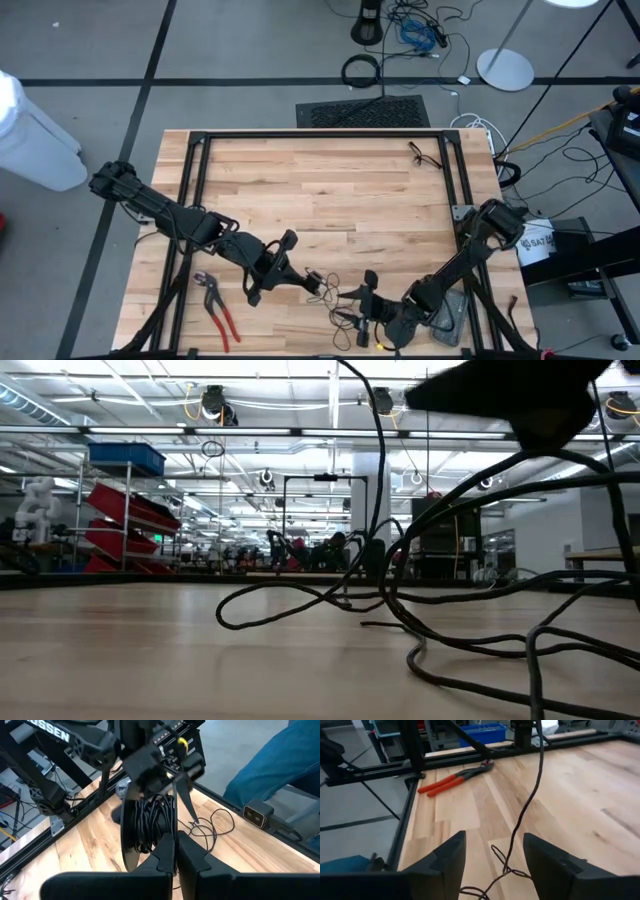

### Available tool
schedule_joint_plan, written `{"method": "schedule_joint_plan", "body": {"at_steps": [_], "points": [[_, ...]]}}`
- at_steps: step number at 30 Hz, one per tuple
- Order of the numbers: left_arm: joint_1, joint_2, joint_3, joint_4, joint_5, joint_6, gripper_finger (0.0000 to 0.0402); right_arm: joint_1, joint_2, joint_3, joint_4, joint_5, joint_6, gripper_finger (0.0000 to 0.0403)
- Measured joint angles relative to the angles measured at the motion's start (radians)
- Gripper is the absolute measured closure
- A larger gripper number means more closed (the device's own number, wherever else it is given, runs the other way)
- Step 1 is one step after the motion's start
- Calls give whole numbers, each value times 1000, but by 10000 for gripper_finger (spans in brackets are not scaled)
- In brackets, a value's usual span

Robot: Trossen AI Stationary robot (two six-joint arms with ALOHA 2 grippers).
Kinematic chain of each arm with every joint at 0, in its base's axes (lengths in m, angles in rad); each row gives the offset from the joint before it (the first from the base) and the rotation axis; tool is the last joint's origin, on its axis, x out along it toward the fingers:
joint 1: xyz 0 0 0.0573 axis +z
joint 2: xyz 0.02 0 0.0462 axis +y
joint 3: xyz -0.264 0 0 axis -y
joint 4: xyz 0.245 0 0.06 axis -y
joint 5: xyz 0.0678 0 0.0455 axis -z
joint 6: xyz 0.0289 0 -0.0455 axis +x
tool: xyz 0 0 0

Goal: Coil cords
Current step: Coil the black wire onto the black spool

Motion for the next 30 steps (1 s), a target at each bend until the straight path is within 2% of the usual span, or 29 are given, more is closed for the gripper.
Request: {"method": "schedule_joint_plan", "body": {"at_steps": [6,12,16,22,27,30], "points": [[0,0,0,3,0,0,393,-29,68,0,57,-2,30,226],[0,0,0,3,0,3,393,-48,79,6,64,-1,30,235],[0,0,0,3,0,3,393,-49,79,6,63,2,29,279],[0,0,0,2,0,3,393,-50,79,6,54,0,23,387],[0,0,0,-6,2,-3,393,-29,61,9,51,-14,24,399],[0,0,0,-8,39,-24,393,-4,27,44,9,-25,-4,401]]}}
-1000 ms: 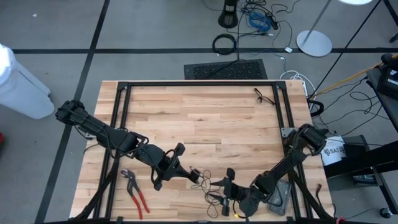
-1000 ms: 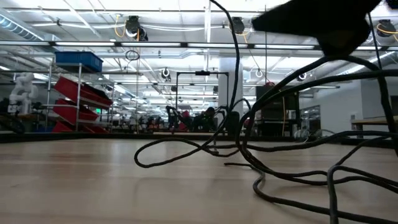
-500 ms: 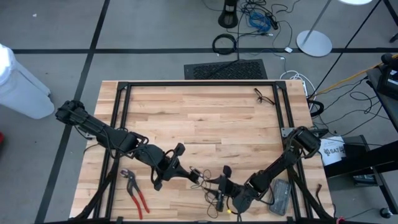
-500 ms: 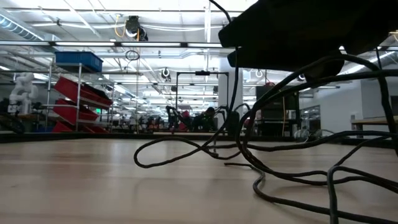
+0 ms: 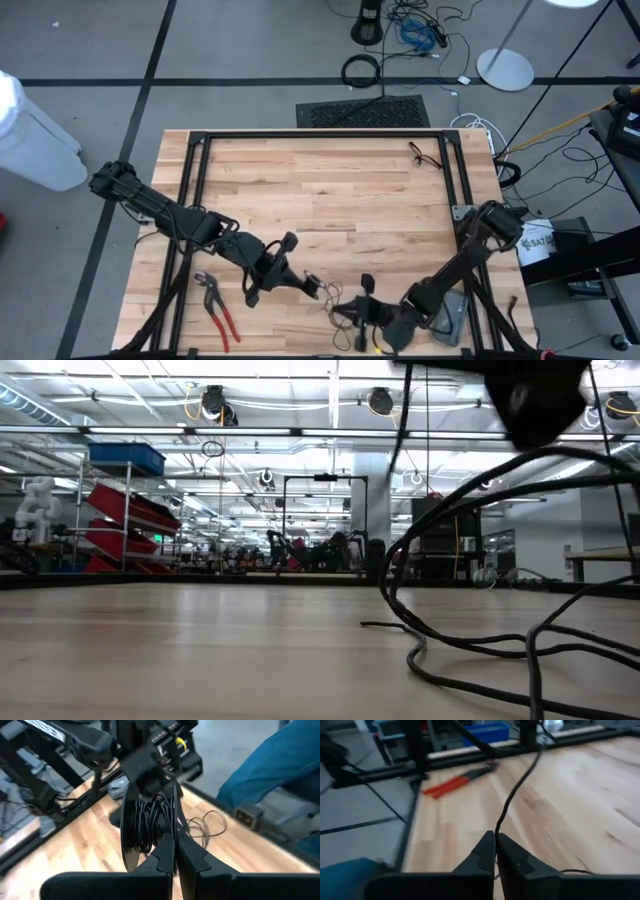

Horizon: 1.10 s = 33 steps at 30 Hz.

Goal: Coil cords
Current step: Coil the black wire onto the black spool

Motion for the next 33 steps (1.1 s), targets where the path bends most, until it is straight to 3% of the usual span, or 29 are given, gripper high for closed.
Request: {"method": "schedule_joint_plan", "body": {"at_steps": [4,9,12,24,33], "points": [[0,0,0,0,35,-7,393,34,-36,122,-210,-1,-20,402],[0,0,0,1,38,-37,393,62,-41,379,-617,-4,-23,402],[0,0,0,1,38,-60,393,72,-30,505,-761,21,-44,402],[0,5,0,-1,39,-94,393,31,-27,782,-1023,24,-267,403],[0,10,0,3,86,-96,393,-42,-27,873,-1058,-54,-465,403]]}}
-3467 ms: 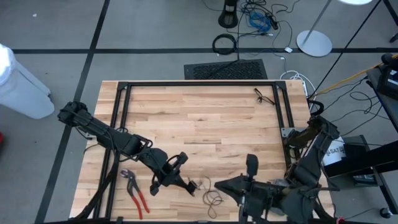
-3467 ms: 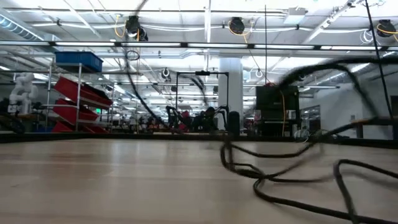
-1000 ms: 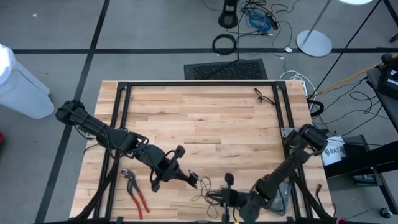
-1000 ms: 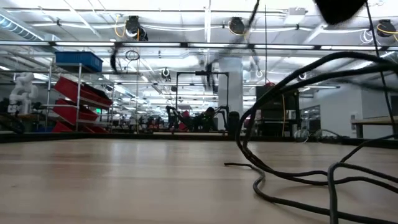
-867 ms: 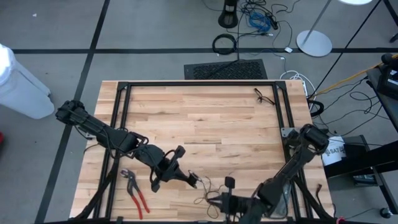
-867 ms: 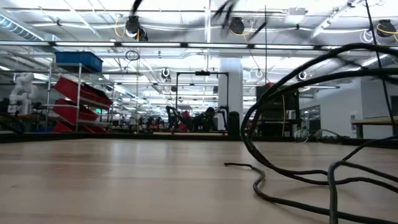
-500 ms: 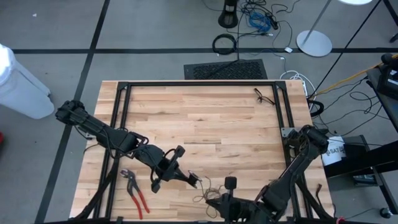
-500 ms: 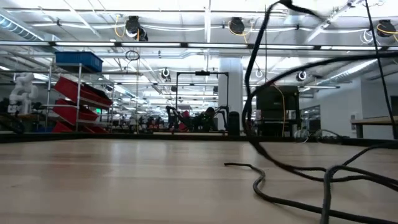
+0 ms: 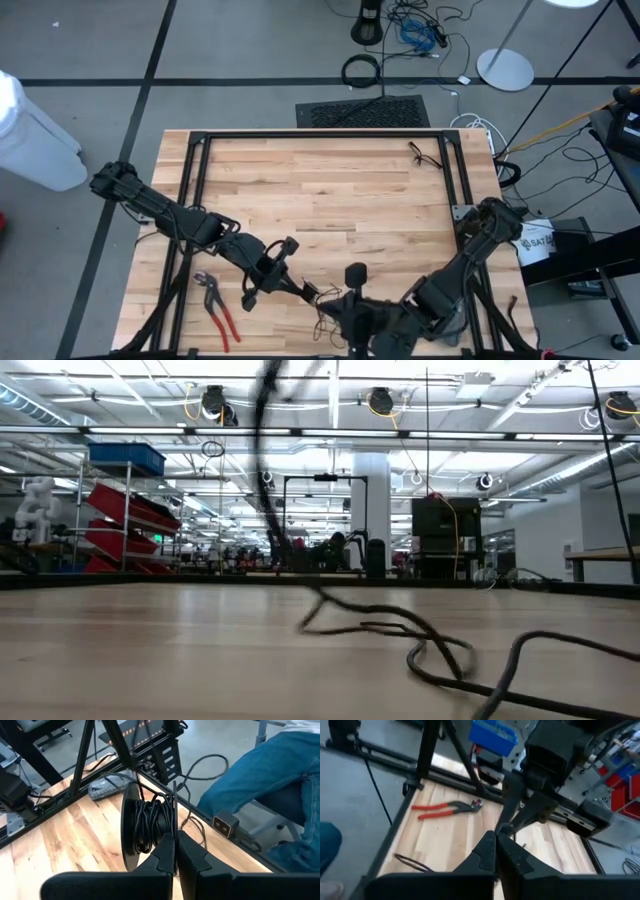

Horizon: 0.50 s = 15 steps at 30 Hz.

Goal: Coil cords
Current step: Coil the black wire onto the black spool

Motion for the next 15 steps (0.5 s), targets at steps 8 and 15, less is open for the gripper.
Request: {"method": "schedule_joint_plan", "body": {"at_steps": [8,15], "points": [[0,0,0,-42,-12,0,393,-29,0,55,-224,-174,178,403],[0,0,0,-43,-13,10,393,22,1,113,-402,-206,375,403]]}}
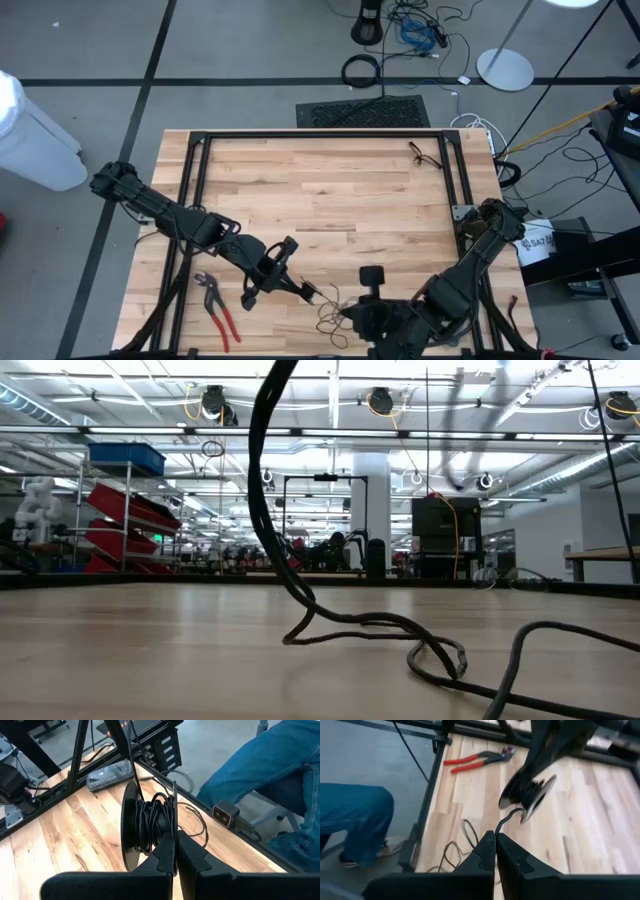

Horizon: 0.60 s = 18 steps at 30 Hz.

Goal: Coil cords
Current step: Coil the black wire onto the black spool

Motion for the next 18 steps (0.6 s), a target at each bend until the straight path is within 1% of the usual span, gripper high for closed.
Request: {"method": "schedule_joint_plan", "body": {"at_steps": [3,5,11,18], "points": [[0,0,0,8,-1,0,393,9,0,25,-49,0,15,403],[0,0,0,29,0,0,393,8,0,34,-50,7,-11,403],[-7,0,0,77,53,-1,393,-37,0,56,-50,33,-158,403],[-31,0,0,81,62,-1,393,-98,0,58,-48,73,-329,403]]}}
